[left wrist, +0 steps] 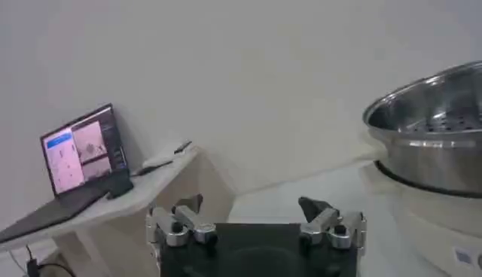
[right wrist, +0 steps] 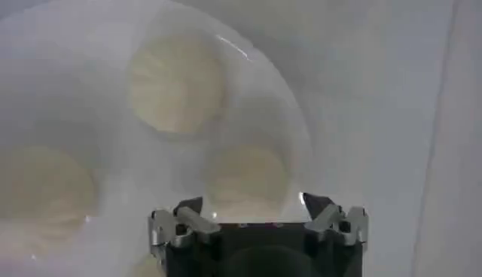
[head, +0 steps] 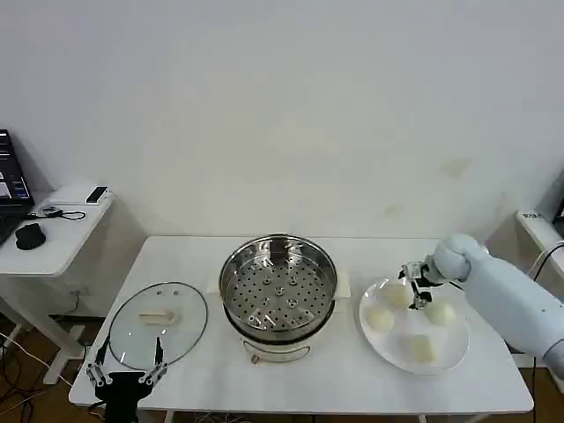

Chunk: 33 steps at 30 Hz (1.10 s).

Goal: Take steamed baozi put them in steamer then cover it.

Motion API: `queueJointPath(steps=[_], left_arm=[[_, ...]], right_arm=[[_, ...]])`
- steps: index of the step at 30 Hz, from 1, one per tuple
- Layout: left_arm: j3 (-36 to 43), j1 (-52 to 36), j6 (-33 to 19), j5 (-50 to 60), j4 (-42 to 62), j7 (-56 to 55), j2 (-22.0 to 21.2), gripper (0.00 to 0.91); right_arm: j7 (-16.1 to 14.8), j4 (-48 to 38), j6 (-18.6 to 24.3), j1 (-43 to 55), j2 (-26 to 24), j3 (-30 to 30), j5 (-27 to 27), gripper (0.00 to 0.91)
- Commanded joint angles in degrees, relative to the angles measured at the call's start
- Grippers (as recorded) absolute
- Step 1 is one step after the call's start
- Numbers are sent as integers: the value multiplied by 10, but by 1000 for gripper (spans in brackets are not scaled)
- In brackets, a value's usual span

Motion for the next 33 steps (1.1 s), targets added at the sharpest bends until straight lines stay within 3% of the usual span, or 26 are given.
queueJointPath(steps=[1, 21, 27, 33], left_arm=[[0, 0, 0, 1, -1, 0, 0, 907], [5, 4, -3, 3, -5, -2, -1, 907], [5, 3, -2, 2, -7, -1, 1, 907], [6, 2, -2, 2, -8, -1, 1, 907]], right_arm=[[4, -20, -1, 7, 14, -10, -4, 736], [-22, 18, -2, 33, -15, -30, 35, 705], [-36, 54, 0, 98, -54, -64, 77, 705], [-43, 86, -8, 215, -61, -102, 156, 705]])
